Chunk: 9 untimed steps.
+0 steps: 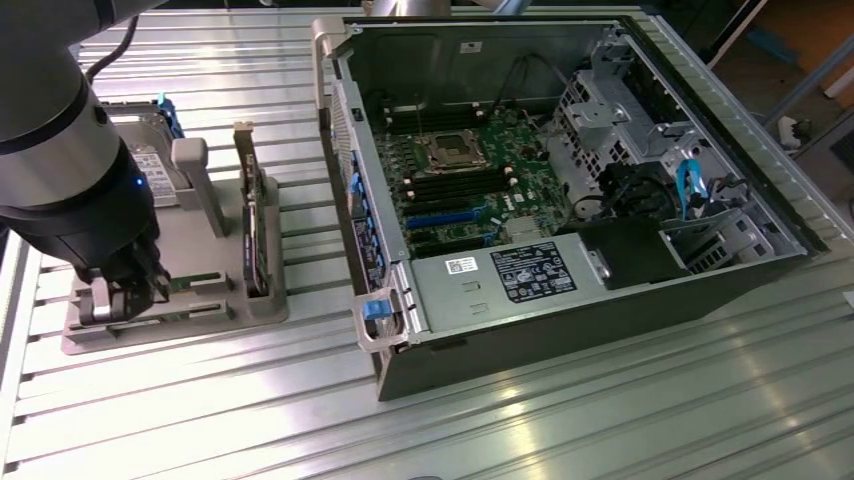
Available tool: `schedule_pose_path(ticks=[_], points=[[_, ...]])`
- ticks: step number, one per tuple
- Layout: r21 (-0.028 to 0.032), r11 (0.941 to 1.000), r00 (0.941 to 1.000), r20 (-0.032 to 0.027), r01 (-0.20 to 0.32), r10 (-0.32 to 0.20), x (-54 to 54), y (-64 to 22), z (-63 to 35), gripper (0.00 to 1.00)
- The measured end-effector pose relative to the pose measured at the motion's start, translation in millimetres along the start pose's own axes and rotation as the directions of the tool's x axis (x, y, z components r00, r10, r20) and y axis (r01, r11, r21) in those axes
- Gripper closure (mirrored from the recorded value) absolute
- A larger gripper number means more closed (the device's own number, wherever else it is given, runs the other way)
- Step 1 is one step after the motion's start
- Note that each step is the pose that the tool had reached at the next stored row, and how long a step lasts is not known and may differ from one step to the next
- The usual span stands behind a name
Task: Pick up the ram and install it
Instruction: 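Pick up the ram and move it above insertion slot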
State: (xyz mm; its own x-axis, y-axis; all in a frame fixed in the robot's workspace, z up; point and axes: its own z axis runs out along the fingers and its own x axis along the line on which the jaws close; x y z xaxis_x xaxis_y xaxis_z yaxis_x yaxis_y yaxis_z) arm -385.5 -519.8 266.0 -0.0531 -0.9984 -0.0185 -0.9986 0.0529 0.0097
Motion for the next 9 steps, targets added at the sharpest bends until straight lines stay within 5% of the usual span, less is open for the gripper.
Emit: schedule_pose_path(ticks=[9], points=[[-0.0001, 1.0000, 1.0000, -0.0001, 0.000, 0.000, 0.1, 0.0, 2.1, 0.76]])
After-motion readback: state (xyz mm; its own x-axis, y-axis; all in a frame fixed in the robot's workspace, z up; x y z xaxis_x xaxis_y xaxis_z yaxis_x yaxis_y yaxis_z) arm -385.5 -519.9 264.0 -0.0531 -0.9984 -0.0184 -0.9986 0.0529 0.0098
